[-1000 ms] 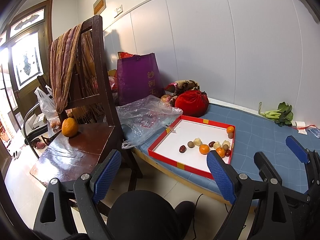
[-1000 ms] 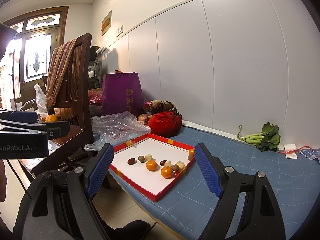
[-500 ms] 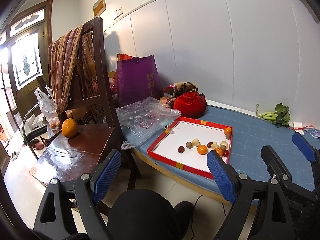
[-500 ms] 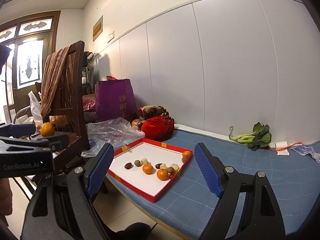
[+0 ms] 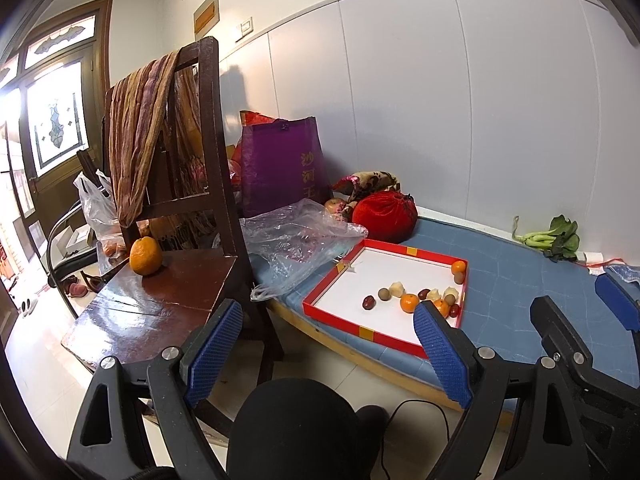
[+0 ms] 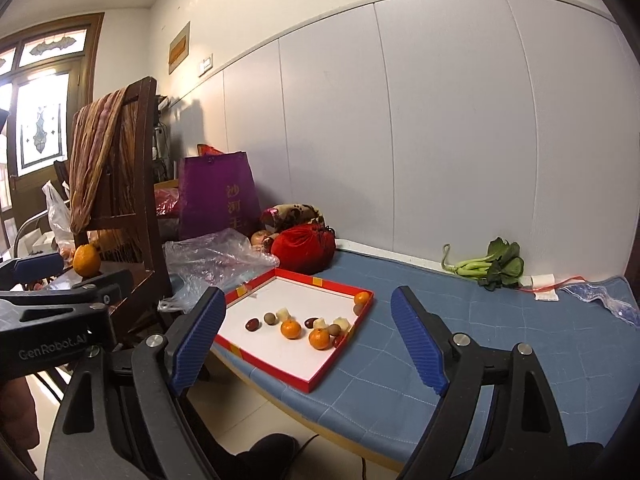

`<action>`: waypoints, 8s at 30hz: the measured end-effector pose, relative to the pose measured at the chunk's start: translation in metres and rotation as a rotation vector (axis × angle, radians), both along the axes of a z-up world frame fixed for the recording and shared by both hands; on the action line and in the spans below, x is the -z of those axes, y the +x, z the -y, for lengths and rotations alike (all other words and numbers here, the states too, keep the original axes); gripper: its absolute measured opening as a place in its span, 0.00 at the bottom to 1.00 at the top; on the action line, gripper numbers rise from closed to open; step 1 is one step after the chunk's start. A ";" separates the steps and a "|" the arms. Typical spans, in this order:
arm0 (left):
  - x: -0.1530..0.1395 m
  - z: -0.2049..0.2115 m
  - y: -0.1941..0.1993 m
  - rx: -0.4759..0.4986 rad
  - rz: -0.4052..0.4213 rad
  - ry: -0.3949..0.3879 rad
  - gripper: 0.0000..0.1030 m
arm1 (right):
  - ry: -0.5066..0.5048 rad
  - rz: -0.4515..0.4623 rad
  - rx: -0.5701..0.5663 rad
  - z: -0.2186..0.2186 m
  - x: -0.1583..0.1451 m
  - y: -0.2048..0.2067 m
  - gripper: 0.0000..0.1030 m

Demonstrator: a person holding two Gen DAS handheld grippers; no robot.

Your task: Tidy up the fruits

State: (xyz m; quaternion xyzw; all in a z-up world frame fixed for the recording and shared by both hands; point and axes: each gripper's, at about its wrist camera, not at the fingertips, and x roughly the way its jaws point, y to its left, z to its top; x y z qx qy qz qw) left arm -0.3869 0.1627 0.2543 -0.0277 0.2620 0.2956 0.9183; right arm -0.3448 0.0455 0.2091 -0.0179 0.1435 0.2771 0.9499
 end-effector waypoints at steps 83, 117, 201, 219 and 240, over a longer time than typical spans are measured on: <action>0.002 -0.023 -0.025 -0.036 0.023 -0.048 0.86 | -0.019 0.038 -0.031 -0.016 -0.011 -0.024 0.83; -0.010 -0.014 -0.021 -0.028 0.055 -0.023 0.86 | -0.017 0.037 -0.028 -0.019 -0.012 -0.021 0.83; 0.261 0.197 0.420 0.614 -0.431 -0.240 0.99 | -0.277 -0.607 0.905 0.238 0.195 0.308 1.00; 0.119 0.080 0.273 0.245 -0.186 -0.045 0.95 | -0.016 -0.215 0.488 0.119 0.073 0.218 1.00; 0.029 -0.034 0.065 -0.089 -0.116 -0.075 0.95 | 0.081 -0.142 0.028 -0.017 0.018 0.090 1.00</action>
